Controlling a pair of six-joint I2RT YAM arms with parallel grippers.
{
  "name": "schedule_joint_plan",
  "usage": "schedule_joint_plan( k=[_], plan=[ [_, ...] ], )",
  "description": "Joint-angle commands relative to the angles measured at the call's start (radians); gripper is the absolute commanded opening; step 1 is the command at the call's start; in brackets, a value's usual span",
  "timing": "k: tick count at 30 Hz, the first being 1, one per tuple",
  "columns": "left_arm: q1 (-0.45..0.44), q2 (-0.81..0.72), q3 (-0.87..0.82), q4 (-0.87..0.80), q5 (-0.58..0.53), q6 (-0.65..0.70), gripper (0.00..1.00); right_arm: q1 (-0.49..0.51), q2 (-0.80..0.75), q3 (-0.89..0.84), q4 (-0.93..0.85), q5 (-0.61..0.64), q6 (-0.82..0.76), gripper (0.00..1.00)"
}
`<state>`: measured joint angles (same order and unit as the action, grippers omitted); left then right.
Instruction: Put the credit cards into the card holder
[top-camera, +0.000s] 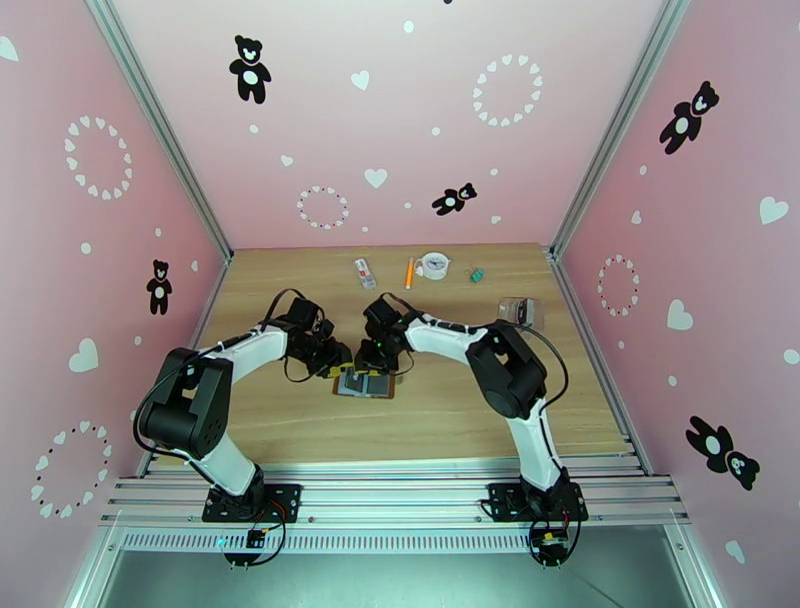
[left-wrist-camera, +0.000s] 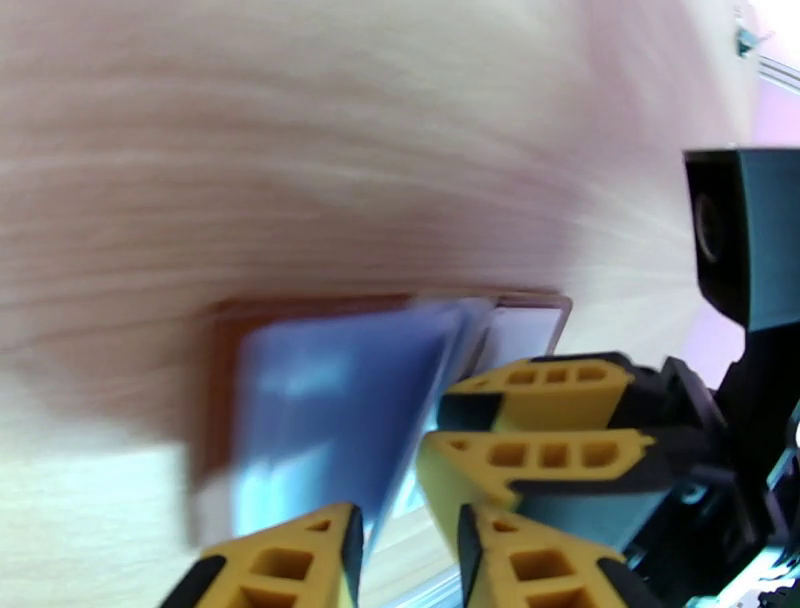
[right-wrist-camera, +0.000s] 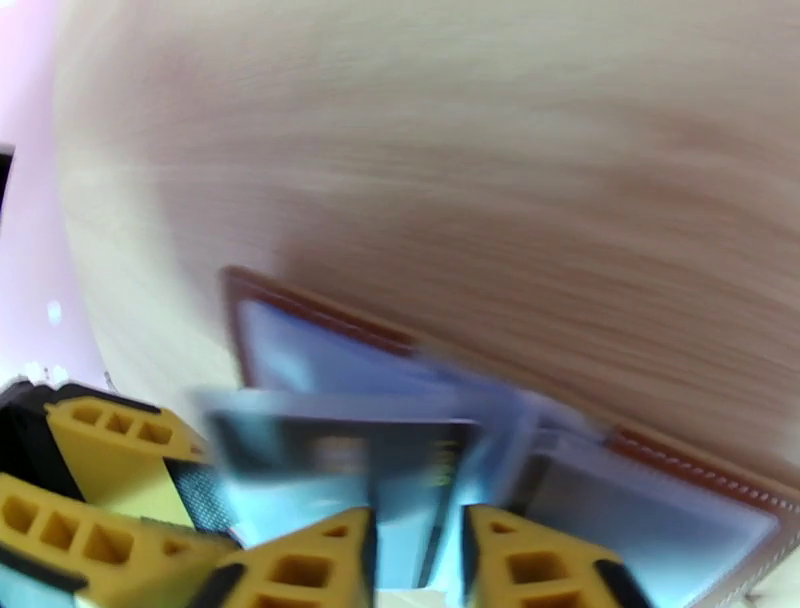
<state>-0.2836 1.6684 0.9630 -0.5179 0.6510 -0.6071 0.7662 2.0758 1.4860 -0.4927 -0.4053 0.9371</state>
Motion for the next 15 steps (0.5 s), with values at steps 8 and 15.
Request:
schedule_joint_plan(
  k=[8, 15],
  plan=[
    [-0.152, 0.143, 0.173, 0.08, 0.081, -0.043, 0.35, -0.158, -0.307, -0.263, -0.126, 0.166, 0.049, 0.36],
    [-0.126, 0.18, 0.248, 0.0, -0.021, -0.019, 0.33, -0.136, -0.312, -0.253, -0.066, 0.052, -0.043, 0.25]
  ],
)
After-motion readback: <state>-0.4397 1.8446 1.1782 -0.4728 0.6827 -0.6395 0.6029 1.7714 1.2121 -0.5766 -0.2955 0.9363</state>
